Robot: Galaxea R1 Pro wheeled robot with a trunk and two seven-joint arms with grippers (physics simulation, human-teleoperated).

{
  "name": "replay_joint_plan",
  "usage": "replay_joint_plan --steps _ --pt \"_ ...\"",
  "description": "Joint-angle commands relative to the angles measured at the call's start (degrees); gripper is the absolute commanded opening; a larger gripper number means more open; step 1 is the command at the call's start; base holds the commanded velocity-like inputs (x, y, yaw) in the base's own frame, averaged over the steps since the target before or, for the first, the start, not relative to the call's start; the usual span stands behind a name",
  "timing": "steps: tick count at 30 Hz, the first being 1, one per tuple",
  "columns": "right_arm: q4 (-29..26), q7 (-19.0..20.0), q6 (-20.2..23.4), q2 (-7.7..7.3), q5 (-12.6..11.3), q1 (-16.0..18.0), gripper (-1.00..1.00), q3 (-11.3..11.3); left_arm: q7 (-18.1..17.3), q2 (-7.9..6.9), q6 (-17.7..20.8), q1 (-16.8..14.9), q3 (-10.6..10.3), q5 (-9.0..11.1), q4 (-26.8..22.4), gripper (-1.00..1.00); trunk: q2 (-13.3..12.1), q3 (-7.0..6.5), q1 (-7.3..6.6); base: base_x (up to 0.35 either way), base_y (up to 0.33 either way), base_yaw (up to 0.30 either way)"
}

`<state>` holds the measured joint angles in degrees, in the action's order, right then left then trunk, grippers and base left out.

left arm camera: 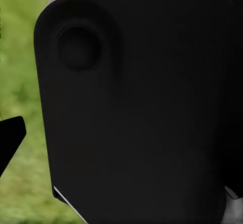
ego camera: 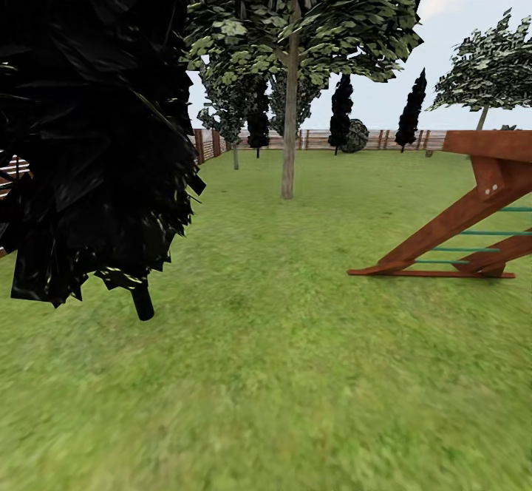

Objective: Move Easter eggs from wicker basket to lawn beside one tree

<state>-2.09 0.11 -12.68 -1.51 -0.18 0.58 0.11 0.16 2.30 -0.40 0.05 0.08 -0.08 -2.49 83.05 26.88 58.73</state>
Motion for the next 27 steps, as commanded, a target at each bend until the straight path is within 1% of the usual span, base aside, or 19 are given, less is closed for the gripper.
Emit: replay_joint_plan --steps 1,4,10,13,14,17,19,24,27 --pt "0.0 0.0 -0.2 0.02 -0.1 0.0 1.00 -0.1 0.0 0.00 0.0 0.0 0.0 0.0 -0.1 1.00 0.0 0.05 0.00 0.000 0.000 0.000" --pt "0.5 0.4 -0.3 0.24 -0.3 0.0 1.00 -0.3 0.0 -0.09 -0.1 0.0 0.0 0.0 -0.1 1.00 0.0 0.05 0.00 0.000 0.000 0.000" --pt "0.4 0.3 -0.3 0.20 -0.4 0.0 1.00 -0.4 0.0 -0.04 -0.1 0.0 0.0 0.0 -0.2 1.00 0.0 0.05 0.00 0.000 0.000 0.000" --pt "0.0 0.3 -0.5 -0.07 -0.2 0.0 1.00 -0.3 -0.1 -0.03 0.0 0.0 0.0 -0.2 -2.7 1.00 0.0 0.05 0.00 0.027 0.000 0.000" --pt "0.0 0.2 -0.5 -0.23 -0.2 0.0 1.00 -0.2 -0.2 -0.22 0.1 0.0 -0.4 -1.2 -3.5 1.00 0.0 0.05 0.00 0.241 0.000 0.000" --pt "-0.1 0.2 -0.5 -0.28 -0.2 0.0 1.00 -0.3 -0.1 -0.27 0.2 0.0 -0.6 -4.2 -3.7 1.00 0.0 0.05 0.00 0.286 0.000 0.000" --pt "-0.3 0.2 -0.5 -0.36 -0.2 0.0 1.00 -0.3 0.0 -0.28 0.2 0.0 -0.7 -5.3 -3.8 1.00 0.0 0.05 0.00 0.310 0.000 0.000" --pt "-0.7 0.2 -0.3 -0.43 -0.3 0.0 1.00 -0.4 0.1 -0.31 0.1 0.0 -0.7 -6.0 -3.9 1.00 0.0 0.05 0.00 0.319 0.000 0.000" --pt "-1.1 0.2 -0.6 -0.88 -0.3 0.0 1.00 -0.4 0.2 -0.35 0.1 0.0 -0.7 -6.0 -4.4 1.00 0.0 0.05 0.00 0.321 0.000 -0.030"
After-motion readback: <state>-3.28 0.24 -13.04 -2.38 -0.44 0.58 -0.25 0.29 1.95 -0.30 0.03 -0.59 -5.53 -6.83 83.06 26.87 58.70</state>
